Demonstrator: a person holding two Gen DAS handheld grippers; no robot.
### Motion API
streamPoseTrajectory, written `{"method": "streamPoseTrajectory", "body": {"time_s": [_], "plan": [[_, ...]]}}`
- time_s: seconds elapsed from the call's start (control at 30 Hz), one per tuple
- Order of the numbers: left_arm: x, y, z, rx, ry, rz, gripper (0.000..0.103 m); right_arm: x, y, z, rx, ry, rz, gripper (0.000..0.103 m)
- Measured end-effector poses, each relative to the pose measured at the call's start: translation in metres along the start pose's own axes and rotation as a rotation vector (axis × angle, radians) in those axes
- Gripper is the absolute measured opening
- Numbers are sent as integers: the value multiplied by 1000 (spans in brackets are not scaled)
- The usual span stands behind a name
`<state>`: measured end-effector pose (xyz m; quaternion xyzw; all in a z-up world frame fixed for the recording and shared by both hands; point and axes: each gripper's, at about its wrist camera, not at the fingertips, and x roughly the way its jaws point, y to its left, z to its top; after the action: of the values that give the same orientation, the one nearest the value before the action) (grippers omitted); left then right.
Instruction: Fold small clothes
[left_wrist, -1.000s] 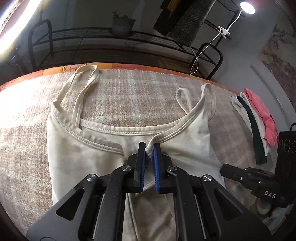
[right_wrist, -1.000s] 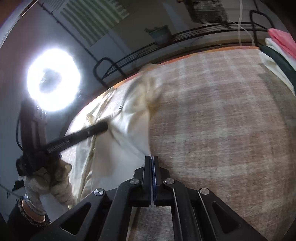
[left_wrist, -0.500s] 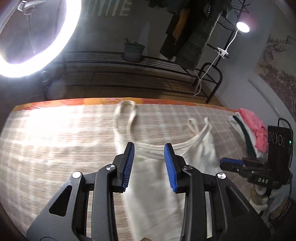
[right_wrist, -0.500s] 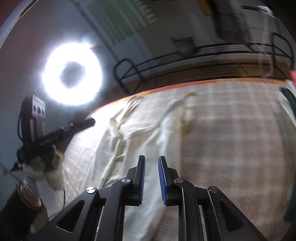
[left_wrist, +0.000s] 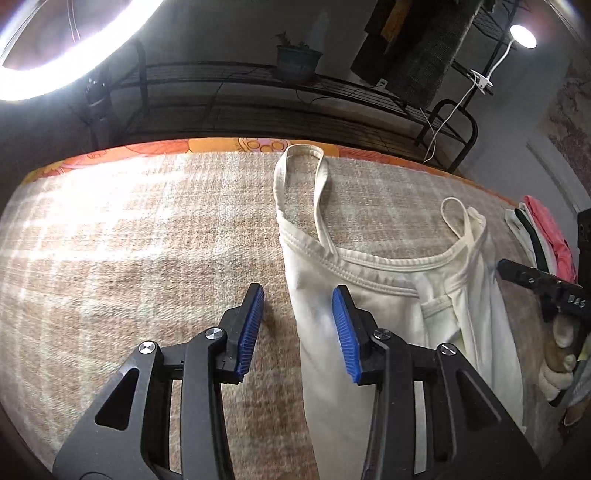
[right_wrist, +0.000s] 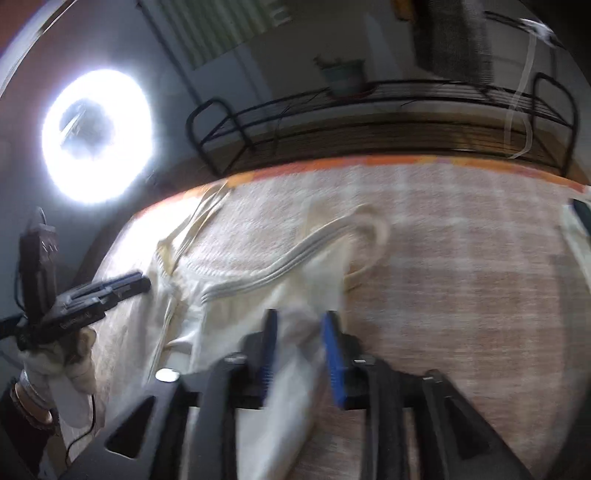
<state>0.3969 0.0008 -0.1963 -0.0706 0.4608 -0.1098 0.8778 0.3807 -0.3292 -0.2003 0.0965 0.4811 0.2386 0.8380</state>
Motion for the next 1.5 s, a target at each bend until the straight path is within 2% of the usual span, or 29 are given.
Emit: {"method": "streamPoseTrajectory", "body": {"time_s": [0.17, 0.23, 0.33, 0.4, 0.43, 0.47, 0.5, 0.53, 0.57, 0.63, 0.83, 1.1, 1.27, 1.5], "plan": [[7, 0, 9, 5, -26, 17, 39, -1, -24, 10, 68, -10, 30, 35], [11, -2, 13, 8, -35, 26, 39, 7, -27, 13, 78, 11, 67, 37], [16, -6, 18, 14, -40, 36, 38, 18, -22, 16, 60, 19, 77, 40], [18, -7, 21, 13, -38, 24, 22, 22, -16, 20, 44, 13, 65, 41], [20, -8, 23, 10, -36, 20, 17, 24, -14, 21, 42, 13, 61, 35], [20, -9, 24, 10, -37, 25, 7, 25, -13, 22, 39, 11, 54, 31], [21, -10, 25, 9, -39, 28, 4, 26, -13, 22, 33, 13, 48, 19], [22, -12, 26, 13, -41, 29, 3, 27, -13, 23, 27, 16, 45, 12], [22, -14, 25, 19, -46, 34, 2, 27, -13, 22, 29, 21, 54, 7], [17, -15, 24, 19, -57, 27, 1, 25, -14, 21, 36, 15, 58, 4], [-16, -10, 18, -5, -109, 3, 1, 9, -4, 21, 12, -33, 42, 3], [-75, -19, 2, 3, -177, 5, 1, -42, 27, 20, -40, -100, 47, 3], [-113, -28, -19, 15, -192, 14, 1, -76, 48, 6, -58, -119, 59, 3], [-160, -41, -60, 31, -185, 27, 1, -121, 76, -37, -68, -117, 63, 3]]}}
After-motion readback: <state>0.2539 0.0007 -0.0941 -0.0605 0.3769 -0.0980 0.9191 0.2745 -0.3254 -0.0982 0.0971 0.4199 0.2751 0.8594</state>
